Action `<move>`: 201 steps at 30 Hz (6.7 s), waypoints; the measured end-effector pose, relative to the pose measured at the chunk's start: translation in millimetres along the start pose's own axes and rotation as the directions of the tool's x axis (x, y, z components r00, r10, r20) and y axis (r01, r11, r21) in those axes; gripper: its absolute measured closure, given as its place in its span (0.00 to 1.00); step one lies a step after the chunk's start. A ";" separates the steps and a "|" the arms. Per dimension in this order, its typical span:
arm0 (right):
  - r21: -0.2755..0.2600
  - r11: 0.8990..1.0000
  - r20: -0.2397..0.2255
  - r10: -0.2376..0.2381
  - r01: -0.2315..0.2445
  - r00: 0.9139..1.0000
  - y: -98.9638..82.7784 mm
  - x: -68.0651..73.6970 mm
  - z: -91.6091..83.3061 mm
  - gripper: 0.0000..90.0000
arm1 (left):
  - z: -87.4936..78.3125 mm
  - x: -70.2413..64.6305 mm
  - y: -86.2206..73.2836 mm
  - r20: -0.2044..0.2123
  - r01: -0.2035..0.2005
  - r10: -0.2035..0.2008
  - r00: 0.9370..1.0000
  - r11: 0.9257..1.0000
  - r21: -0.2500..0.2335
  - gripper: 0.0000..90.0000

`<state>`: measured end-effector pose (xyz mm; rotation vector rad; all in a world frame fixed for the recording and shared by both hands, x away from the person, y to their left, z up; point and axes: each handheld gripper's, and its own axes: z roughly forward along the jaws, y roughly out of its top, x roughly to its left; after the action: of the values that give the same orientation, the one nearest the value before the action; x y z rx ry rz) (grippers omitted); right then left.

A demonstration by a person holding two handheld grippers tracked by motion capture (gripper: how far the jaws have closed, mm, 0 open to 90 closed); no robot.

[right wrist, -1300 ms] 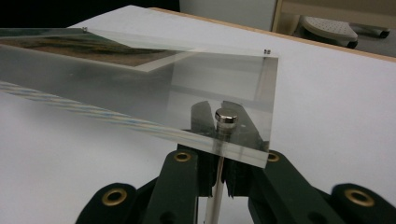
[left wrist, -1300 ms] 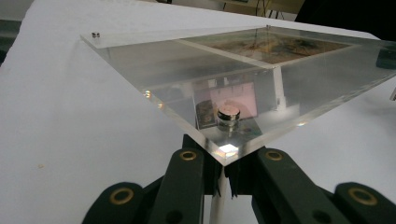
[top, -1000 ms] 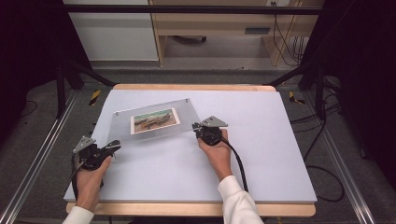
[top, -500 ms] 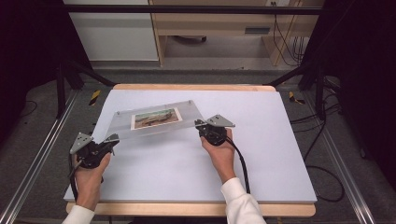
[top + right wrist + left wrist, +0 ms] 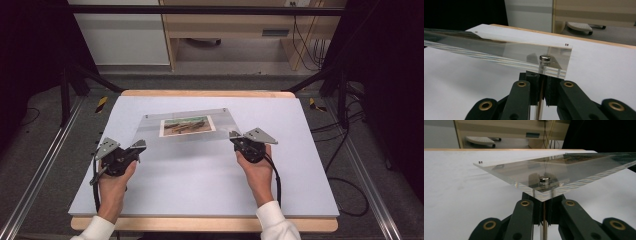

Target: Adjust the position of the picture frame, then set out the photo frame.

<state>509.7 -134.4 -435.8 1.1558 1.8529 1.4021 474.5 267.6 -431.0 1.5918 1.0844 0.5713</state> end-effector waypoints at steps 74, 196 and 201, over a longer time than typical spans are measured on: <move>0.191 0.980 0.057 0.045 -0.055 0.997 -60.1 -21.4 -68.3 0.88 | 27.5 -43.2 -45.2 0.094 -0.105 0.089 0.992 0.977 0.184 0.93; 0.336 0.905 -0.077 0.303 -0.262 0.950 -31.9 -51.0 -48.2 0.15 | 45.5 -17.1 -16.4 0.209 0.096 -0.175 0.962 0.935 0.341 0.17; 0.350 0.896 -0.079 0.317 -0.271 0.945 -31.7 -51.2 -49.0 0.14 | 47.7 -16.8 -17.3 0.211 0.109 -0.191 0.959 0.932 0.347 0.14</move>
<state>484.8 -205.6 -454.3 1.6053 2.1417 1.3830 499.2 229.5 -459.1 1.7934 1.1462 0.0853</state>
